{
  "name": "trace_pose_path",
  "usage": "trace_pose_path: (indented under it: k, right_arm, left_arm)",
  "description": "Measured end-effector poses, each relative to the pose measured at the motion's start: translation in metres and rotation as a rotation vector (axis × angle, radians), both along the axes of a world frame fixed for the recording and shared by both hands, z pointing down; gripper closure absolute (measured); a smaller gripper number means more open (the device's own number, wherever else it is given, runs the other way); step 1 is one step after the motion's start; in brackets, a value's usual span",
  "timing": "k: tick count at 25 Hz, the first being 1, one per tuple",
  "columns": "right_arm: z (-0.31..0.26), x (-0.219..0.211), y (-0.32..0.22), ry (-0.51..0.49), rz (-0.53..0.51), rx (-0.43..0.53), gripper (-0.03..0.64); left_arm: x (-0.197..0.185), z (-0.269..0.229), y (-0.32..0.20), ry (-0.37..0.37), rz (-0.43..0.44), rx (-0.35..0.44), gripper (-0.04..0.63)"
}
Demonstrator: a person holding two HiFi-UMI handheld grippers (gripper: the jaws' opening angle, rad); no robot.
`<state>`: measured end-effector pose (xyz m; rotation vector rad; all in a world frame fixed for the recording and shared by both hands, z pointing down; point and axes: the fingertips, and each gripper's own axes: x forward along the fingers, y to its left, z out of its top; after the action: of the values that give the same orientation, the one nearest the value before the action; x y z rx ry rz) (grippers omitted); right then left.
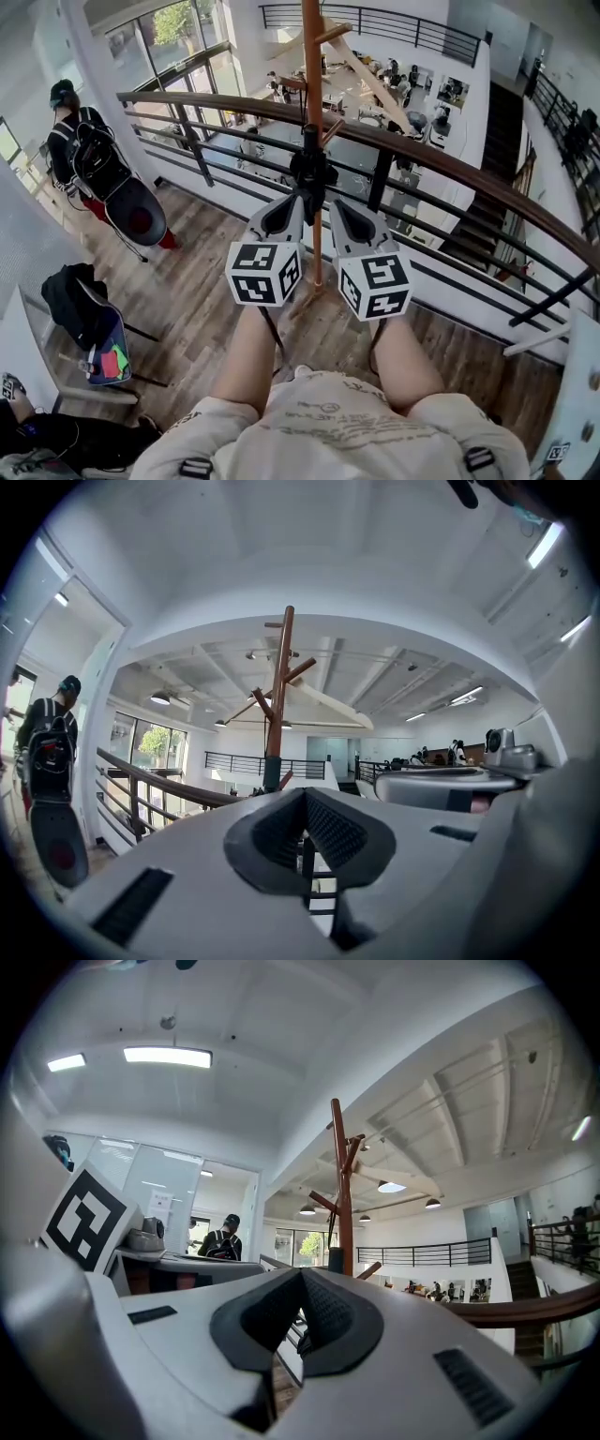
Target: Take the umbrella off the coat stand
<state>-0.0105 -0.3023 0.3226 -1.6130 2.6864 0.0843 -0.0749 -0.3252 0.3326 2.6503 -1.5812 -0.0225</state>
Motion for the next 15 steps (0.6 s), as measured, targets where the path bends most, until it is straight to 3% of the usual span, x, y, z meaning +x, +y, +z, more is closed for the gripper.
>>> trace_pose_path:
  k: [15]
  right_arm:
    - [0.017, 0.012, -0.078, -0.011, 0.024, -0.031, 0.615]
  left_arm:
    - [-0.001, -0.012, -0.089, 0.005, 0.033, 0.015, 0.583]
